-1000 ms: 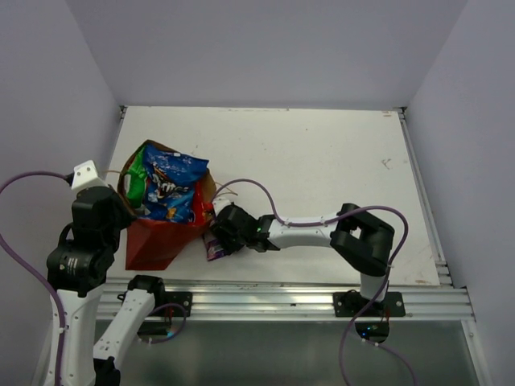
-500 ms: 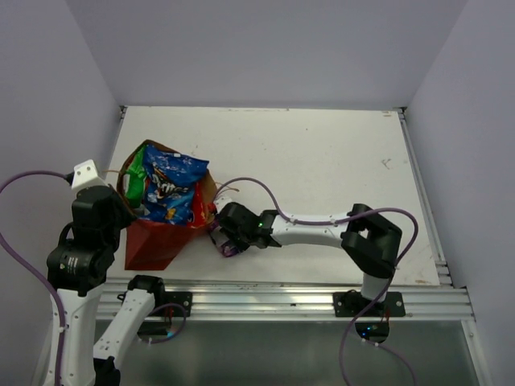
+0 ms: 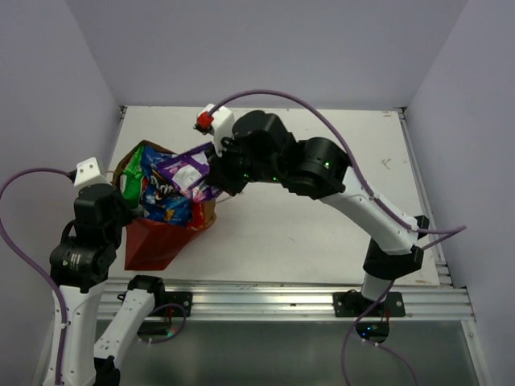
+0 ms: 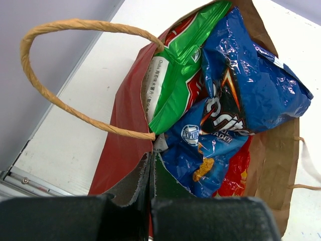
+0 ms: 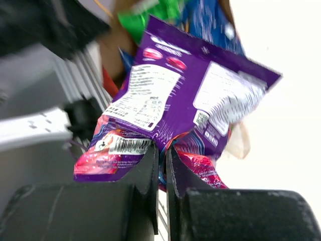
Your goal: Place the snacks into the paper bag
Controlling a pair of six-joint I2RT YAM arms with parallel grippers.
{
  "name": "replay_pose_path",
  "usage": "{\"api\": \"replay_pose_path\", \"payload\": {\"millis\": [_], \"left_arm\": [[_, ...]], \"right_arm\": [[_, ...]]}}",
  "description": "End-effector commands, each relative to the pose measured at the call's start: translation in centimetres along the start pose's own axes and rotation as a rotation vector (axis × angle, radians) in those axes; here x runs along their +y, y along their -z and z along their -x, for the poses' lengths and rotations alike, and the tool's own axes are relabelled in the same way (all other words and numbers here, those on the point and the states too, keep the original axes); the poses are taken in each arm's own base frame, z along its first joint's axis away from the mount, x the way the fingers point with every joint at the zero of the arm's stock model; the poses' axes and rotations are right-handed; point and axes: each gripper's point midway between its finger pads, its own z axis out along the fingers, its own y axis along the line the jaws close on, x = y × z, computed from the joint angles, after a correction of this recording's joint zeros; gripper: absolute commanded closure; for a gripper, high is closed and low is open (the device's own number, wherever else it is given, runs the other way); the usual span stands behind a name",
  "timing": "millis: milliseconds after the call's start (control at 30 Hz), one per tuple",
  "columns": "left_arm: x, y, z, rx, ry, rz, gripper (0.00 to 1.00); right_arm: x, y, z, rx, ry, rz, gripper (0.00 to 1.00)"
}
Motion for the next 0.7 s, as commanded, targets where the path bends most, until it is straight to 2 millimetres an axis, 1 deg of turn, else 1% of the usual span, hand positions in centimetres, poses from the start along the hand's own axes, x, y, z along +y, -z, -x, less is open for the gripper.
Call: {"api": "replay_pose_path", "payload": {"millis": [0, 33, 67, 100, 133, 167, 200, 233, 300, 333, 367, 433, 467, 500, 567, 600, 667], "left_arm": [[-0.5, -0.4, 0.2, -0.005, -0.016, -0.018, 1.0], [-0.5, -0.4, 0.2, -0.005, -0.017, -0.016, 1.0], [-0.4, -0.4, 0.1, -0.005, -0.016, -0.014, 1.0], [-0.5, -0.4, 0.2, -0.006, -0.014, -0.015, 1.0], [-0.5, -0.4, 0.2, -0.006, -0.014, -0.015, 1.0], [-0.5, -0.4, 0.2, -0.006, -0.015, -0.017, 1.0], [-0.5, -0.4, 0.2, -0.005, -0.016, -0.016, 1.0], [-0.5, -0.3, 0.3, -0.008, -0.015, -0.017, 1.0], [-0.4, -0.3, 0.3, -0.006, -0.016, -0.013, 1.0], [-0.4, -0.3, 0.3, -0.006, -0.014, -0.013, 1.0], [-0.4, -0.3, 0.2, -0.004, -0.015, -0.011, 1.0], [-0.3, -0.2, 0.2, -0.004, -0.015, -0.009, 1.0], [-0.2, -0.2, 0.2, -0.004, -0.015, -0.007, 1.0], [-0.2, -0.1, 0.2, -0.006, -0.014, -0.007, 1.0], [-0.1, 0.0, 0.2, -0.007, -0.012, -0.005, 1.0], [-0.1, 0.0, 0.2, -0.006, -0.013, -0.005, 1.0], [0.0, 0.1, 0.2, -0.006, -0.01, -0.003, 1.0]], "right_arm": [[0.6, 1.2, -0.6, 0.066, 0.05, 0.042, 1.0], [0.7, 0.9, 0.3, 0.027, 0.05, 0.047, 1.0], [1.3, 0.4, 0.5, 0.01, 0.05, 0.078, 1.0], [1.3, -1.4, -1.4, 0.055, 0.044, 0.083, 1.0], [2.0, -1.7, 0.4, -0.036, 0.031, 0.113, 1.0], [2.6, -2.6, 0.1, -0.039, 0.028, 0.151, 1.0], [2.8, -4.1, -0.9, -0.017, 0.015, 0.162, 1.0], [3.3, -5.9, -0.7, -0.034, 0.001, 0.185, 1.0], [4.4, -7.8, -1.2, -0.025, -0.007, 0.237, 1.0], [4.8, -9.1, -1.2, -0.04, -0.012, 0.258, 1.0], [4.9, -11.0, -2.1, -0.016, -0.011, 0.265, 1.0], [5.4, -12.5, -1.9, -0.022, 0.005, 0.289, 1.0], [5.3, -14.5, -3.0, 0.01, 0.006, 0.287, 1.0], [5.4, -14.6, -1.8, -0.02, 0.015, 0.295, 1.0], [5.5, -15.6, -1.8, -0.012, 0.017, 0.297, 1.0], [5.5, -16.3, -1.5, -0.021, 0.015, 0.297, 1.0], [5.6, -16.8, -0.9, -0.041, 0.006, 0.298, 1.0]]}}
